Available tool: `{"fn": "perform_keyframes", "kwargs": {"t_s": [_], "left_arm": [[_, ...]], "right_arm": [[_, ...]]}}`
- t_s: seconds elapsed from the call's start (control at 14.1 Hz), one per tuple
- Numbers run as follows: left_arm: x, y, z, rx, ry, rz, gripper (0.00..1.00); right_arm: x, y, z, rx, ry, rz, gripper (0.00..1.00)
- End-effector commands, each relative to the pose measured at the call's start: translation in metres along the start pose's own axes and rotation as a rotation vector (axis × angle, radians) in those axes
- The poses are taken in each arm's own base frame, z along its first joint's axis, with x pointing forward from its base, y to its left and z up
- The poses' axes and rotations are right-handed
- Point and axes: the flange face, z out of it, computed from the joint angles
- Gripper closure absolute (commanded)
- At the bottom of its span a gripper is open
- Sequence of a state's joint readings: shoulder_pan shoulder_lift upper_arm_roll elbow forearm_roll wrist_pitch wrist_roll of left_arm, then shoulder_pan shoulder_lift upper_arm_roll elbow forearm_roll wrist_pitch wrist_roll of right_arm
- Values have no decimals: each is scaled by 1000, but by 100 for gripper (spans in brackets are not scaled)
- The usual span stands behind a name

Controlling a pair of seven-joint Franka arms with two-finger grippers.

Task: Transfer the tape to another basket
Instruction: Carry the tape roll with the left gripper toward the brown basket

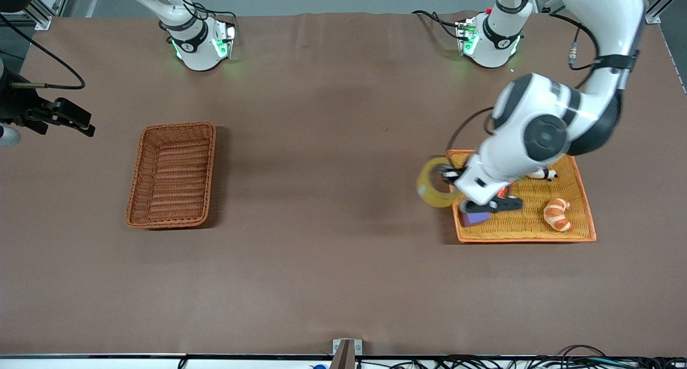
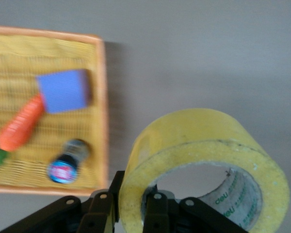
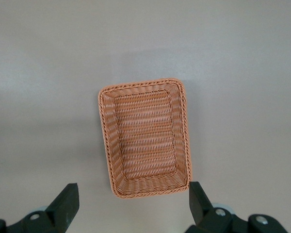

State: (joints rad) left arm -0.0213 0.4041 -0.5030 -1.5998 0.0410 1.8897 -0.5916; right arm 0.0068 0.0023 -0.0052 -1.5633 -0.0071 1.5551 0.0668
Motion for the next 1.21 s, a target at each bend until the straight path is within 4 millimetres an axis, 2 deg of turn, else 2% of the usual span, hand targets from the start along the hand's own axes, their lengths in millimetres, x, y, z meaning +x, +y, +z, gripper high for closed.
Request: {"fn": "perform_keyframes", "kwargs": {"t_s": [0.0, 0.07, 0.14, 0.21, 0.36, 0.5, 0.64, 0.71, 0.85, 0.99, 1.14], "left_arm": [[-25, 69, 7, 7, 14, -27, 96], [-36, 101, 9, -6, 37, -48, 96], [-29, 124, 10, -49, 38, -82, 96], [-34, 154, 27, -58, 32, -69, 96], [-56, 209, 60, -67, 54, 13, 94], [-71, 238, 88, -109, 56, 57, 94], [-77, 252, 115, -135, 47, 85, 93], [-71, 256, 115, -171, 75, 116, 93], [-66, 259, 136, -209, 70, 119, 93], [-71, 260, 176, -180, 21, 125, 90], [-69, 255, 201, -159, -12, 117, 85]], "right_arm": [[2, 4, 1, -1, -2, 5, 0], [3, 3, 3, -1, -6, 2, 0], [4, 5, 4, -1, -10, 5, 0], [3, 4, 4, -1, -10, 4, 0], [4, 5, 4, -1, -10, 7, 0], [4, 5, 4, -1, -10, 8, 0], [3, 4, 4, -1, -10, 7, 0], [4, 3, 6, -1, -13, 5, 0], [6, 2, 8, -1, -16, 2, 0], [10, 3, 17, -2, -31, 2, 0], [13, -1, 22, -3, -40, -4, 0]]}}
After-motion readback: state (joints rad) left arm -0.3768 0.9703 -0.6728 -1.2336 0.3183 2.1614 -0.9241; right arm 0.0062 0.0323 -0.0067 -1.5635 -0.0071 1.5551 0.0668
